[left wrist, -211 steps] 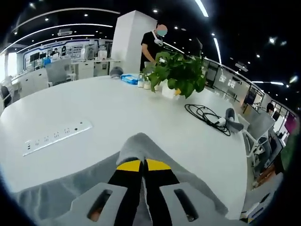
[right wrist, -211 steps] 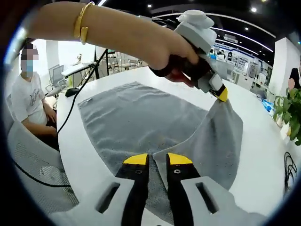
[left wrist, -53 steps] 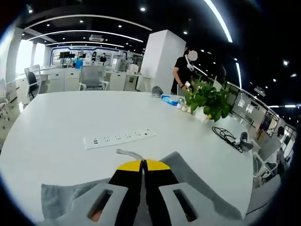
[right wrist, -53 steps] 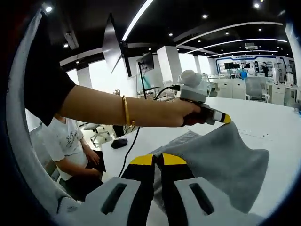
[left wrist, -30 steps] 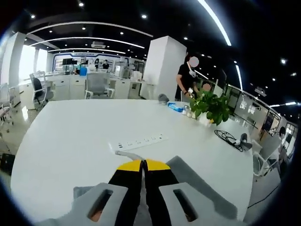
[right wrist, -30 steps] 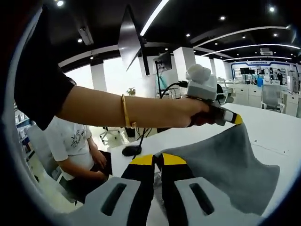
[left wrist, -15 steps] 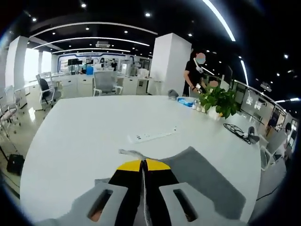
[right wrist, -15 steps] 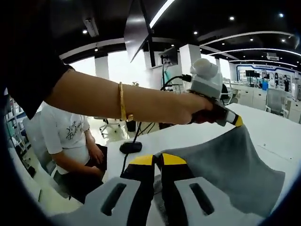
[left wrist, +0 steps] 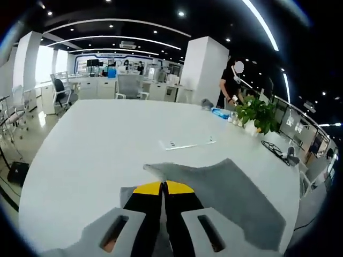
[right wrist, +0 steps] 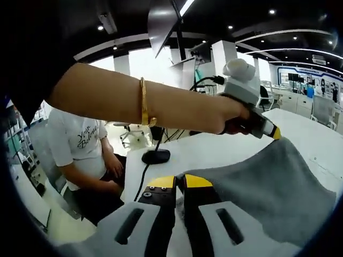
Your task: Fold the towel on the table until its edges align and the towel forms a compact rectangular stack.
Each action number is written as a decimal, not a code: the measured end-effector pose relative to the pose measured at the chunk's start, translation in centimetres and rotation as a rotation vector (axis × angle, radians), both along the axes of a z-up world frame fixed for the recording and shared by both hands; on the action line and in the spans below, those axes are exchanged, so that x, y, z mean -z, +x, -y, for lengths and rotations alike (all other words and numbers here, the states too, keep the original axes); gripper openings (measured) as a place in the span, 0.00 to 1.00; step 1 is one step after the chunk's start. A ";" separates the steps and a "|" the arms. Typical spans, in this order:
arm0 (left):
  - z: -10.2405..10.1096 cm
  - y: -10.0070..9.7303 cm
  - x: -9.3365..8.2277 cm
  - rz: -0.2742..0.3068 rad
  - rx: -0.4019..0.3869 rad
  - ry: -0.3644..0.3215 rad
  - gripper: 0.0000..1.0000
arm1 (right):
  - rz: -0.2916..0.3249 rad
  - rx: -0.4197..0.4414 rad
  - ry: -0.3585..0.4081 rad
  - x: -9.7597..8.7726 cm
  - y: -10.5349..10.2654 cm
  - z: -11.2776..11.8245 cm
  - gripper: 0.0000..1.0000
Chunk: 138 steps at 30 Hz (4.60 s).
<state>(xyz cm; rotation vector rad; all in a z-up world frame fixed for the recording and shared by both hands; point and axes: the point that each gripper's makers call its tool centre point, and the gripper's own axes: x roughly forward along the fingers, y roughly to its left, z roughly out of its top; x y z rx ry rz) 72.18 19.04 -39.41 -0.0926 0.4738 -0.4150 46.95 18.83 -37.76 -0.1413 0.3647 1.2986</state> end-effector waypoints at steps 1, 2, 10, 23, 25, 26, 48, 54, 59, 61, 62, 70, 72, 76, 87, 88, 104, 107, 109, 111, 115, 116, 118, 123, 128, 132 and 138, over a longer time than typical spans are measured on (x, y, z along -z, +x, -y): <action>-0.2 0.1 -0.2 0.005 0.005 0.009 0.00 | 0.010 -0.010 0.003 -0.1 0.0 -0.2 0.02; -0.2 0.2 -0.3 0.005 0.007 0.010 0.00 | 0.006 -0.013 0.008 -0.3 -0.1 -0.2 0.02; -1.4 0.3 0.1 -0.004 0.006 0.063 0.01 | 0.086 -0.027 -0.010 -0.7 -0.2 -0.9 0.02; -4.7 -0.3 7.1 -0.123 -0.077 0.123 0.00 | 0.034 -0.036 -0.088 4.4 -0.1 -3.3 0.02; -5.0 -0.1 7.4 -0.126 -0.083 0.123 0.00 | 0.025 -0.048 -0.094 4.7 -0.4 -3.5 0.02; -5.4 0.4 8.1 -0.129 -0.087 0.120 0.00 | 0.024 -0.059 -0.101 5.0 -0.6 -3.6 0.02; -5.2 -0.1 8.6 -0.137 -0.063 0.208 0.18 | 0.009 -0.035 -0.185 6.9 0.5 0.1 0.34; -4.3 -0.4 6.8 -0.098 -0.029 0.240 0.26 | -0.044 0.114 -0.192 6.7 2.3 4.6 0.38; -1.2 -0.8 4.6 -0.072 0.026 0.200 0.30 | -0.072 0.212 -0.185 6.6 3.3 8.2 0.38; 0.1 -0.9 4.1 -0.061 0.044 0.204 0.33 | -0.071 0.231 -0.188 6.6 3.5 9.2 0.38; 1.0 -0.9 3.8 -0.061 0.059 0.200 0.33 | -0.077 0.252 -0.192 6.6 3.6 10.2 0.38; 7.3 -0.9 2.8 -0.044 0.159 0.174 0.36 | -0.096 0.391 -0.208 7.0 4.2 17.1 0.38; 8.8 -0.7 2.7 -0.042 0.177 0.174 0.37 | -0.097 0.419 -0.210 7.0 4.2 18.6 0.38; 11.7 -0.4 3.1 -0.045 0.218 0.192 0.42 | -0.121 0.480 -0.253 8.0 3.8 22.2 0.39; 18.3 -0.2 4.2 -0.077 0.296 0.201 0.48 | -0.189 0.578 -0.231 9.1 2.4 28.1 0.40; 19.1 -0.2 4.3 -0.081 0.298 0.200 0.49 | -0.194 0.582 -0.229 9.3 2.3 28.6 0.40; 27.1 0.7 6.9 -0.137 0.324 0.238 0.46 | -0.320 0.600 -0.201 11.0 2.3 29.2 0.29; 27.7 0.8 7.3 -0.156 0.299 0.225 0.45 | -0.339 0.594 -0.210 11.4 2.0 29.0 0.23; 28.4 1.0 7.6 -0.153 0.288 0.210 0.43 | -0.340 0.583 -0.214 11.7 1.8 28.8 0.22; 28.7 1.1 8.1 -0.156 0.288 0.216 0.41 | -0.357 0.581 -0.213 12.0 1.5 28.6 0.22; 29.6 1.3 9.1 -0.178 0.288 0.195 0.38 | -0.370 0.575 -0.209 12.1 1.2 28.4 0.21; 29.6 1.4 9.2 -0.181 0.286 0.196 0.36 | -0.369 0.572 -0.209 12.1 1.2 28.4 0.20; 29.5 1.6 9.6 -0.188 0.274 0.206 0.35 | -0.317 0.529 -0.248 12.3 1.1 28.2 0.19; 29.1 2.3 10.6 -0.210 0.260 0.194 0.32 | -0.346 0.545 -0.238 12.8 1.0 28.5 0.16; 29.1 2.0 11.2 -0.230 0.263 0.202 0.29 | -0.369 0.545 -0.225 13.3 1.2 28.6 0.10; 29.0 2.0 12.2 -0.263 0.243 0.215 0.26 | -0.381 0.550 -0.216 13.2 1.0 28.8 0.06; 29.0 2.1 12.4 -0.260 0.217 0.258 0.22 | -0.371 0.535 -0.206 12.9 0.9 28.6 0.01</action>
